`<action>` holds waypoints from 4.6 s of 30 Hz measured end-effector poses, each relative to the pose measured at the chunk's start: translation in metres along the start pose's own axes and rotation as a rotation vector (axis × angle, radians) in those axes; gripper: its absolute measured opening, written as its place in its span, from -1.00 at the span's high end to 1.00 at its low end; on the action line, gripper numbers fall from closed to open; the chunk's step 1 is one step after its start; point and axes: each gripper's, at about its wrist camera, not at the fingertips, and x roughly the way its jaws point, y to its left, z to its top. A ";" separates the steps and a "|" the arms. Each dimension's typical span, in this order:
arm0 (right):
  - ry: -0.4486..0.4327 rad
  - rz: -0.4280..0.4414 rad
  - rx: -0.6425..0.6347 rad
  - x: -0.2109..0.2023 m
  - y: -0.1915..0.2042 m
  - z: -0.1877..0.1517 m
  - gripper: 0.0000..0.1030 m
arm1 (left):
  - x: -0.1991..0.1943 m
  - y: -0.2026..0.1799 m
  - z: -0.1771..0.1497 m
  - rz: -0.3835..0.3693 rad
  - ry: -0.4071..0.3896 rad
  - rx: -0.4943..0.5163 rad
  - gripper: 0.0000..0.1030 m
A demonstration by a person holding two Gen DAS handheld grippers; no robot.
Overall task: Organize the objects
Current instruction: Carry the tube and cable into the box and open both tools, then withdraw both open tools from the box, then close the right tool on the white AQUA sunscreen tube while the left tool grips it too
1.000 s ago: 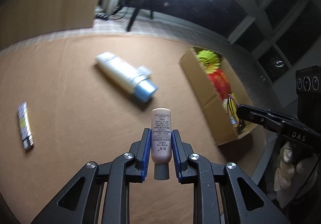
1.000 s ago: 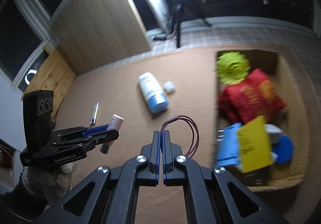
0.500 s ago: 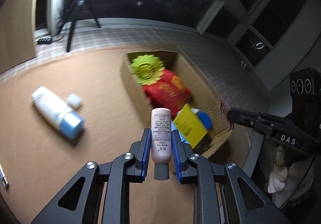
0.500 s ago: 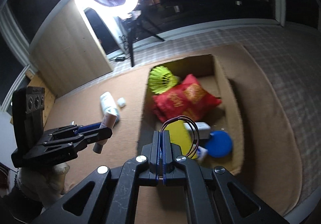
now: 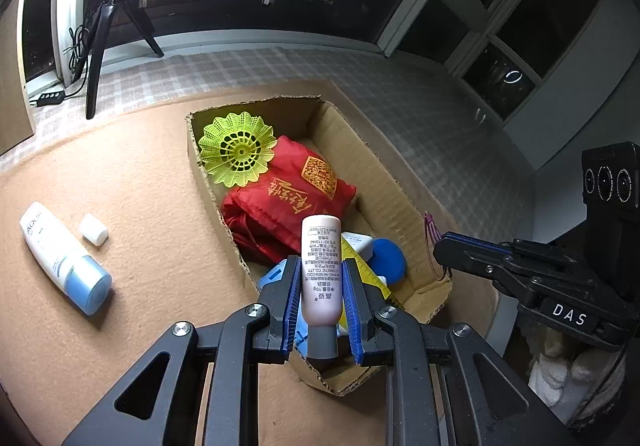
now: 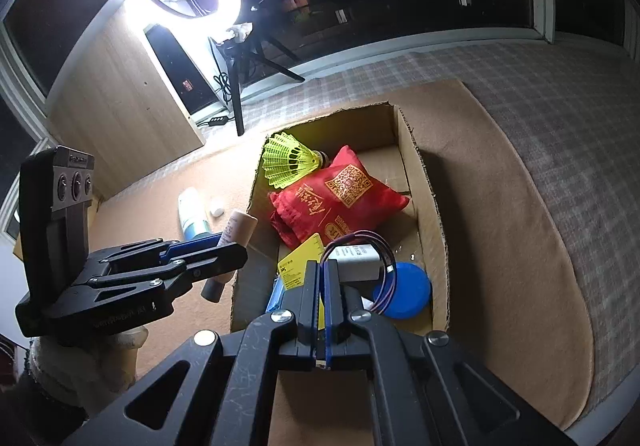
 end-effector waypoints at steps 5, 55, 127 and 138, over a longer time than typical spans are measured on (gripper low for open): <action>-0.004 -0.001 0.000 0.000 0.002 0.000 0.28 | -0.007 0.006 0.000 -0.016 -0.002 -0.024 -0.01; -0.081 0.081 -0.045 0.014 0.068 0.003 -0.20 | -0.113 0.135 -0.089 0.216 -0.055 -0.184 -0.04; 0.431 0.256 -0.263 0.203 0.223 -0.033 0.08 | -0.156 0.224 -0.171 0.277 -0.067 -0.433 -0.04; 0.377 0.276 -0.037 0.191 0.181 -0.011 -0.10 | -0.129 0.213 -0.137 0.193 -0.035 -0.359 -0.39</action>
